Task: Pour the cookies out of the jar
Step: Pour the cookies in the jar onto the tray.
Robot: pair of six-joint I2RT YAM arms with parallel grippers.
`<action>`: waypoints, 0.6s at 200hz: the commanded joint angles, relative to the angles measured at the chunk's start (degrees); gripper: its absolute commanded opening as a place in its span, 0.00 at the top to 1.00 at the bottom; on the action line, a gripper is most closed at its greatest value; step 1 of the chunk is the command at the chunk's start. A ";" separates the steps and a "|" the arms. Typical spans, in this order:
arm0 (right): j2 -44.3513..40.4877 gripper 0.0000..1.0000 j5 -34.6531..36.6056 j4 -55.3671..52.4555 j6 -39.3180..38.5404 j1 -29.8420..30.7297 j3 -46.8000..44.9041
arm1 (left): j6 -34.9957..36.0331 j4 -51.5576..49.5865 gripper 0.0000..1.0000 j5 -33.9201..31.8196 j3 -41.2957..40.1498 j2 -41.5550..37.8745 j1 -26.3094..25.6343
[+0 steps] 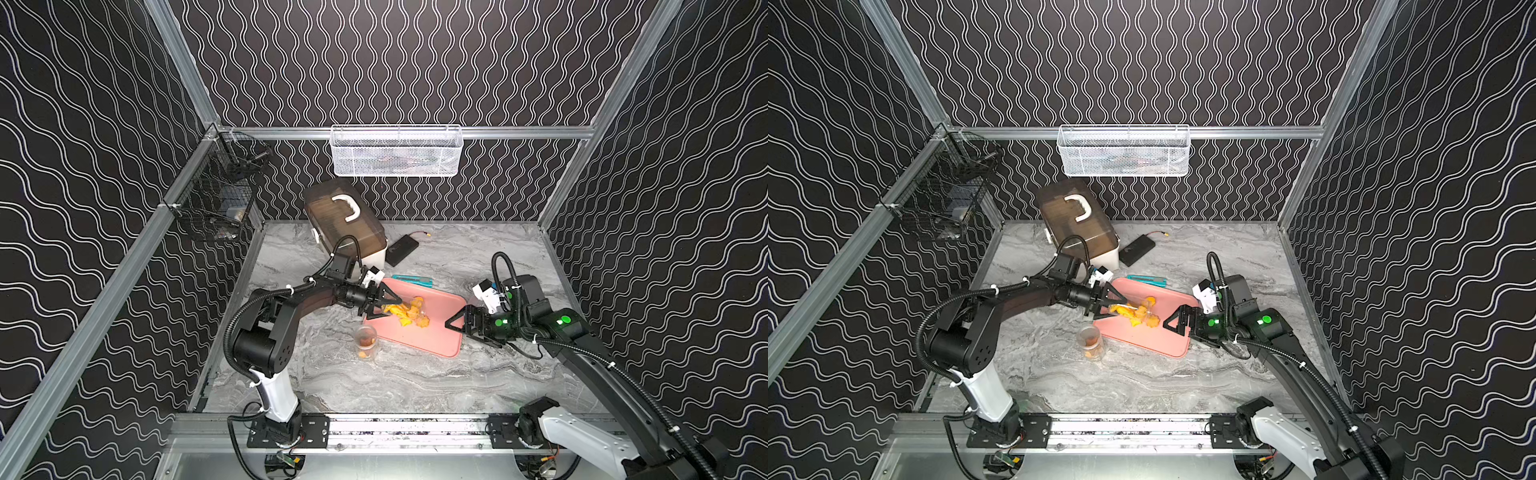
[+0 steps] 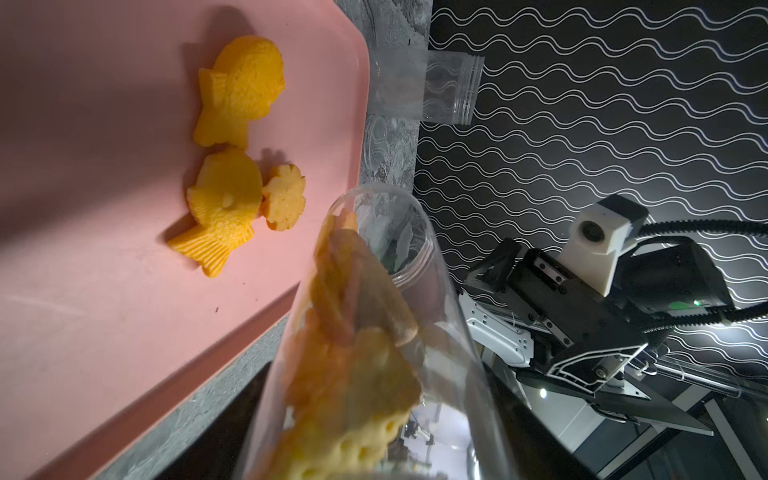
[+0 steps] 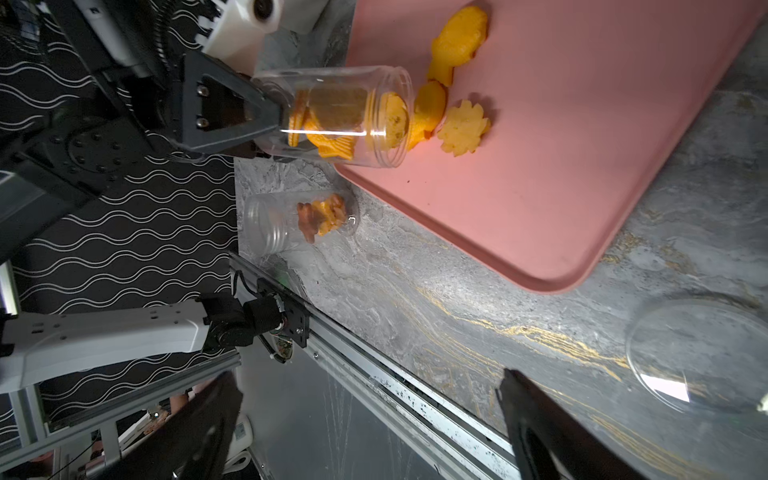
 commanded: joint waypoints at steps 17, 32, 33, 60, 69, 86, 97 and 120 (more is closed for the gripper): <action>1.17 0.00 0.07 4.22 2.48 0.10 -1.04 | 4.41 -4.99 0.29 -0.60 1.17 0.64 0.16; 1.69 0.00 0.06 4.61 2.60 0.12 -1.31 | 4.51 -5.03 0.30 -0.58 1.24 1.05 0.13; 1.76 0.00 0.06 4.60 2.60 0.12 -1.37 | 4.55 -5.05 0.30 -0.61 1.26 1.08 0.20; 2.28 0.00 -0.31 4.71 2.44 0.15 -1.93 | 4.63 -5.27 0.30 -0.80 1.53 1.42 0.22; 2.10 0.00 -0.28 4.82 2.47 0.13 -2.14 | 4.82 -5.57 0.30 -0.94 1.87 1.29 0.11; 1.99 0.00 -0.11 4.78 2.31 0.16 -2.16 | 5.38 -6.85 0.30 -1.34 2.62 1.04 0.09; 2.05 0.00 -0.08 4.69 2.25 0.11 -2.07 | 5.75 -7.54 0.30 -1.65 3.07 0.72 0.08; 2.27 0.00 -0.20 4.84 2.31 0.12 -2.01 | 9.72 -13.43 0.30 -4.37 5.36 1.20 0.05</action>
